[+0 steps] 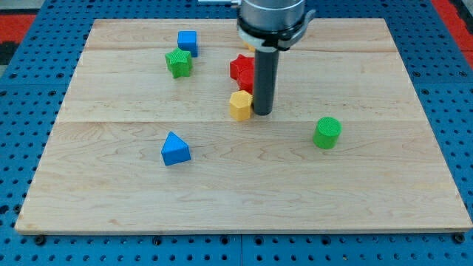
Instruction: Move the yellow hexagon to the bottom side of the red circle
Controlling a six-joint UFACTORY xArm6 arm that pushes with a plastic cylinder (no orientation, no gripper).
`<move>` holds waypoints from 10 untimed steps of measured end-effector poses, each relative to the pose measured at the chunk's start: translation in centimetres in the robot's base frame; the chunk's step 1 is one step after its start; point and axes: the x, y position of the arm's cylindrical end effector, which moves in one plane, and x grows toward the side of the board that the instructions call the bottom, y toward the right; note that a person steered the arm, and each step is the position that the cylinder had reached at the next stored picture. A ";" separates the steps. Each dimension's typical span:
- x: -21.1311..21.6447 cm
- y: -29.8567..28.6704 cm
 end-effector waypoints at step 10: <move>-0.3 -5.4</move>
